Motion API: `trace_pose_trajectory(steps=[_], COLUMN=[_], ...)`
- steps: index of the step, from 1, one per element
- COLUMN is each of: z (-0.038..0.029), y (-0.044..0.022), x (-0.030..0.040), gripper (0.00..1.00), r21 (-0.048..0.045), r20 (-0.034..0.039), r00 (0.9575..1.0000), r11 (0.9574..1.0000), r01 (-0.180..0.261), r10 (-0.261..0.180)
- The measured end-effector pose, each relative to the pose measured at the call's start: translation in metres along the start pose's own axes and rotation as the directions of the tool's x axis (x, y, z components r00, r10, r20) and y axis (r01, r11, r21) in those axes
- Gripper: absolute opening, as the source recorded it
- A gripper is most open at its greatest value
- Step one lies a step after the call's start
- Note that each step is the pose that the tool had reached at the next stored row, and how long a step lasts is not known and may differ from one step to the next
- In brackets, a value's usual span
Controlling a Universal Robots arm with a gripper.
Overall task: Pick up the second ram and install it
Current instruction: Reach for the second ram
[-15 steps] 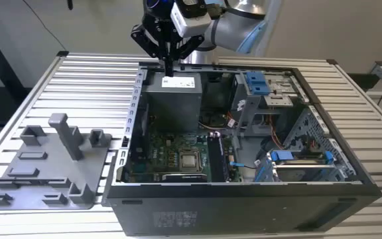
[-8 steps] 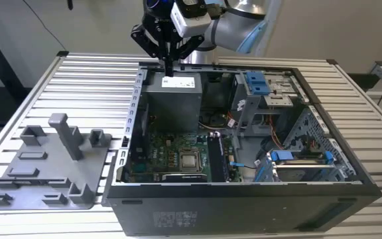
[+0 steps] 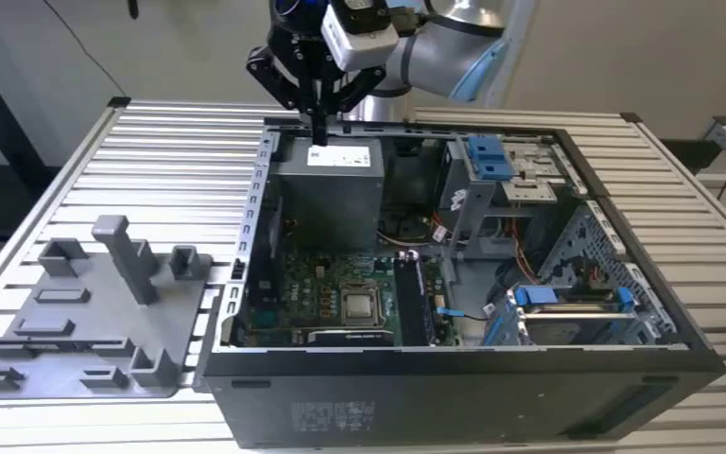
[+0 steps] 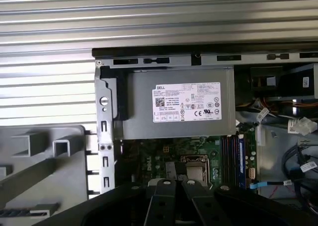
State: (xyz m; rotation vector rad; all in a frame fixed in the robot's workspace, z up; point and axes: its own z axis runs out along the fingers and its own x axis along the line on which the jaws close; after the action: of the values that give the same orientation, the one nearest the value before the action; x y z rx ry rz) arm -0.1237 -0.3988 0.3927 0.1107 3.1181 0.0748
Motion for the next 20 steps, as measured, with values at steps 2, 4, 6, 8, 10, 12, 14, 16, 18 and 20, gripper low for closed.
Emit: trace_pose_trajectory(steps=[2,4,6,8,10,12,14,16,18,20], z=[0.0001,0.0001,0.0000,0.0000,-0.0001,-0.0002,-0.0002,-0.0003,-0.0003,-0.0004], y=[0.0000,-0.0002,-0.0003,-0.0005,-0.0007,-0.0009,-0.0011,-0.0013,-0.0015,-0.0017], x=[0.0007,0.0025,0.0045,0.0070,0.0104,0.0126,0.0152,0.0181,0.0214,0.0241], gripper=[0.11,0.11,0.11,0.11,0.11,0.11,0.11,0.11,0.11,0.11], r21=[0.0000,0.0002,0.0005,0.0005,0.0004,0.0005,0.0004,0.0004,0.0004,0.0005], r20=[-0.0011,-0.0053,-0.0077,-0.0077,-0.0077,-0.0077,-0.0077,-0.0077,-0.0077,-0.0080], r00=[1.0000,1.0000,1.0000,1.0000,1.0000,1.0000,1.0000,1.0000,1.0000,1.0000], r11=[1.0000,1.0000,1.0000,1.0000,1.0000,1.0000,1.0000,1.0000,1.0000,1.0000], r01=[0.000,0.000,0.000,0.000,0.000,0.000,0.000,0.000,0.000,0.000], r10=[0.000,0.000,0.000,0.000,0.000,0.000,0.000,0.000,0.000,0.000])
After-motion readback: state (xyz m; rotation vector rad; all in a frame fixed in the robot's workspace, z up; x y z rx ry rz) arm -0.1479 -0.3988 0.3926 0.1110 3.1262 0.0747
